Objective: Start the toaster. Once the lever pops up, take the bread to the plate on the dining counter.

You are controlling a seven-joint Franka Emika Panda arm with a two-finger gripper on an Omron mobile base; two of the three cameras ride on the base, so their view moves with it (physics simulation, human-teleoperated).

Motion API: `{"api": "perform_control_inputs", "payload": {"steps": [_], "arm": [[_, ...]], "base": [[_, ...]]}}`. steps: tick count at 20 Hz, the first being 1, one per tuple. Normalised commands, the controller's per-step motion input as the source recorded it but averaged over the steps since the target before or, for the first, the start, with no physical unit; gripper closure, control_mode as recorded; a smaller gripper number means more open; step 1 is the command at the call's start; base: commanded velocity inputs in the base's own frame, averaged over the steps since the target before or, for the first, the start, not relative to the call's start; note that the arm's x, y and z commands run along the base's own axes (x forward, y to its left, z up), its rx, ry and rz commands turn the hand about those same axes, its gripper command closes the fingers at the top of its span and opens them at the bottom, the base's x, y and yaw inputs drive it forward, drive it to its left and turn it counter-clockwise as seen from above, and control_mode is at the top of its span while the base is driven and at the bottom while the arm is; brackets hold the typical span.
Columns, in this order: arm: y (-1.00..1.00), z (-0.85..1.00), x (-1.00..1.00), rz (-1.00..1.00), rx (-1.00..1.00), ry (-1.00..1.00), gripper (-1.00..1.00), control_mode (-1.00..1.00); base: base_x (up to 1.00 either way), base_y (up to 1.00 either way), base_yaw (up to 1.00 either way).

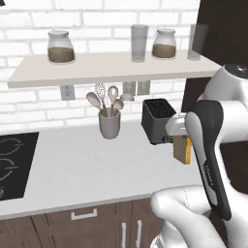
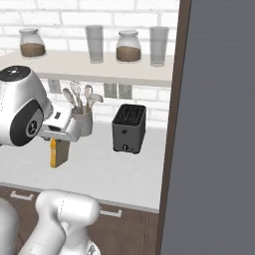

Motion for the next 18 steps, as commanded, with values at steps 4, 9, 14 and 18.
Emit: {"api": "perform_control_inputs", "payload": {"steps": [4, 9, 14, 18], "arm": [[0.00, 0.00, 0.00, 0.00, 0.00, 0.00, 1.00, 1.00], [0.00, 0.00, 0.00, 0.00, 0.00, 0.00, 1.00, 1.00], [0.00, 0.00, 0.00, 0.00, 0.00, 0.00, 1.00, 1.00], [0.00, 0.00, 0.00, 0.00, 0.00, 0.00, 1.00, 1.00]], "base": [[-0.74, 0.48, 0.50], [-0.19, 0.42, 0.82], [-0.03, 0.36, 0.93], [0.00, 0.31, 0.95]]}}
